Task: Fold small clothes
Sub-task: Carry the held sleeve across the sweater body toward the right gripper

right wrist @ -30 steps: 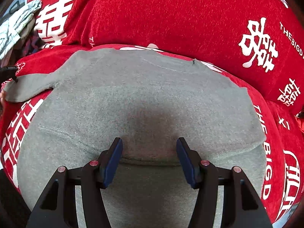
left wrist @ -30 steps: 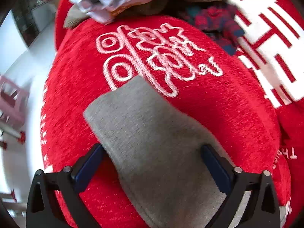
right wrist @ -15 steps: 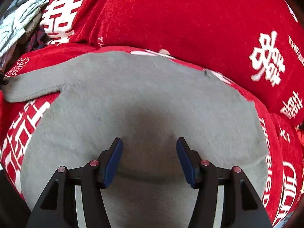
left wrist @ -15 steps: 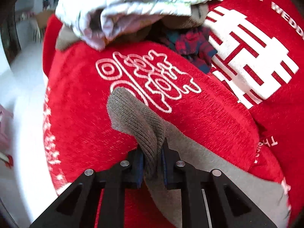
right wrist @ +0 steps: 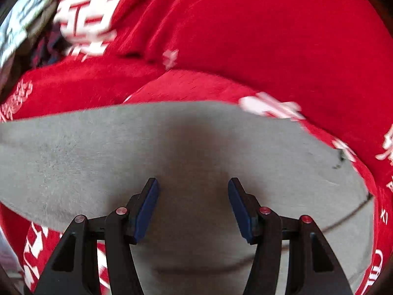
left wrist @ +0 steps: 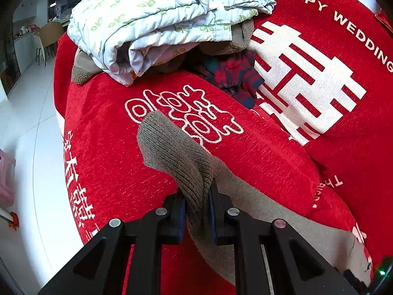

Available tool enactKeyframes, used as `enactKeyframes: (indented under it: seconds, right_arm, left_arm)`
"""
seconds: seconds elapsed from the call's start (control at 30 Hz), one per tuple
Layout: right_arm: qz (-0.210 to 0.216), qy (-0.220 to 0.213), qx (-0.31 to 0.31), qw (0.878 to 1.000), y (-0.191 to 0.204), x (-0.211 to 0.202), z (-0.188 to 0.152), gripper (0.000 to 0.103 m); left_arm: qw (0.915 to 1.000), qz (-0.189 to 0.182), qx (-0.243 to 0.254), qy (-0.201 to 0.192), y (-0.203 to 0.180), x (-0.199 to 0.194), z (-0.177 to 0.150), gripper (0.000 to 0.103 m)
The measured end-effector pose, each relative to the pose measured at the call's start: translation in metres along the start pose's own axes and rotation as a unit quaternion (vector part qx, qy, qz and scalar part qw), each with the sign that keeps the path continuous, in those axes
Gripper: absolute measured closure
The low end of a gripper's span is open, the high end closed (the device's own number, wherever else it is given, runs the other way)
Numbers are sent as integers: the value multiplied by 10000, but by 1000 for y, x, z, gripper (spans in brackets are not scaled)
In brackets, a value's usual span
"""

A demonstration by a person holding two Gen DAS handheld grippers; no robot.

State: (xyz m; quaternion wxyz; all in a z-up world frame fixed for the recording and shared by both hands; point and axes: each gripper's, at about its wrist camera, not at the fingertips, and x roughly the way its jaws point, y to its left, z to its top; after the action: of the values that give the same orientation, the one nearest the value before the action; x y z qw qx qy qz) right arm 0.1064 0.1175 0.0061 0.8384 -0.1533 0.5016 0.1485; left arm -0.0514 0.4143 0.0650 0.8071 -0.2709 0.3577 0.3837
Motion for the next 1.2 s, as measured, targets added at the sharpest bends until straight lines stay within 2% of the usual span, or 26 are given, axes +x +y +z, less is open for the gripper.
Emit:
enactKeyframes:
  seconds: [0.03,0.07,0.13,0.17,0.27,0.53,0.7,0.9,1.2]
  right_arm:
    - [28,-83,-71,9999,8,-2,0,40]
    - [369,-113,-193,9991,16,-6,1,40]
    - [1599,52,-125,9870,20,-14,-2,42]
    - [1610,-28,17,9870,15,-22,-4,42]
    - [893,-302,16,9955,-3,-42,-13,42]
    - [232,-451,294,9983,-93,-79,-68,41]
    - [110,-399,511,9978,-133,-90,-104,41]
    - [57,-519,677,9963,-161,-107,-129,41]
    - [-167,-634,1061,9922,-218,-126,-157,41]
  left_arm:
    - [10000,-1,32,-12,-1,-1,1,86]
    - [10000,-14,62,-12,-2,-3,1,86]
    - [9999,10,119,-22,-6,-7,0,86]
    - [9998,31,174,-45,-10,-10,0,86]
    - [9995,41,299,-101,-22,-18,-3,86]
    - [9968,-125,787,-111,-79,-51,-22,86]
    - [9929,-345,1135,-12,-125,-72,-41,86]
    - [9864,-564,1538,160,-181,-93,-71,86]
    - [9699,-841,2265,311,-274,-129,-129,86]
